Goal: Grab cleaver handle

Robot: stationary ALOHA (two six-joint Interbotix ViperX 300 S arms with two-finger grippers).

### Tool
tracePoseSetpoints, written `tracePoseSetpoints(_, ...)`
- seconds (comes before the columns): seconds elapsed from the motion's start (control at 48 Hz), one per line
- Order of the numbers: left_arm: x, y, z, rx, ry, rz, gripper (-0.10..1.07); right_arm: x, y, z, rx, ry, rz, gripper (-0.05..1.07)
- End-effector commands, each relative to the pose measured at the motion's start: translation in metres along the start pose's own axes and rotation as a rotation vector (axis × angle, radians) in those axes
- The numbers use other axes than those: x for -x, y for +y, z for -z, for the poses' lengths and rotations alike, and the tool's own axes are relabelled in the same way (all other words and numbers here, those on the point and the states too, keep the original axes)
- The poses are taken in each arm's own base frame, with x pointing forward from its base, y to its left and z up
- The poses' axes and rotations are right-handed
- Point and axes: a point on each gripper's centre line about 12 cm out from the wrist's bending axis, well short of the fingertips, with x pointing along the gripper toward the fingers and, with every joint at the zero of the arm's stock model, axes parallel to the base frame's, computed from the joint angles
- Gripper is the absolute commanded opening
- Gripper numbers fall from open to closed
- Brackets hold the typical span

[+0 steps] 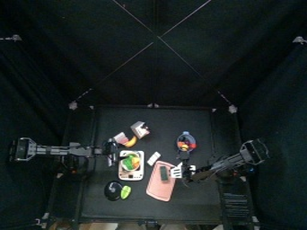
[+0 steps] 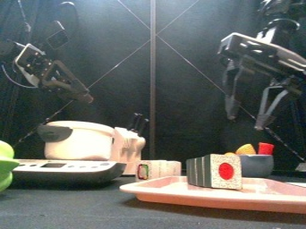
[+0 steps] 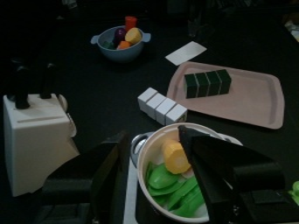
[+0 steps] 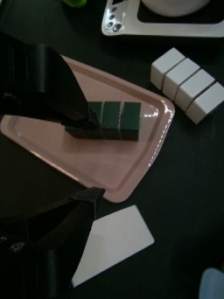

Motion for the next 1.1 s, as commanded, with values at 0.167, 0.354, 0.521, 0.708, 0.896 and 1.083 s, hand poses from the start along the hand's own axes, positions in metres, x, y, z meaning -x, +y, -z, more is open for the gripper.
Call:
tracePoseSetpoints(0.167, -0.001, 0.002, -0.01, -0.005, -0.032, -0.004, 0.87, 0.03, -0.047, 0.005, 0.039, 0.06, -0.075, 0.89)
tracePoseSetpoints(0.354, -0.001, 0.001, -0.006, 0.001, -0.021, -0.002, 0.87, 0.025, -0.078, 0.008, 0.086, 0.07, -0.06, 0.89)
tracePoseSetpoints(0.521, 0.0, 0.0, -0.003, -0.003, -0.014, -0.001, 0.87, 0.017, -0.094, 0.017, 0.141, 0.086, -0.056, 0.88)
tracePoseSetpoints(0.708, 0.0, 0.0, -0.003, -0.001, -0.014, 0.001, 0.87, 0.008, -0.103, 0.031, 0.185, 0.132, -0.052, 0.88)
tracePoseSetpoints(0.896, 0.0, 0.0, -0.002, 0.002, -0.012, 0.001, 0.87, 0.001, -0.11, 0.048, 0.223, 0.174, -0.022, 0.88)
tracePoseSetpoints(1.083, 0.0, 0.0, -0.003, 0.002, -0.015, 0.0, 0.87, -0.008, -0.121, 0.063, 0.224, 0.204, 0.069, 0.88)
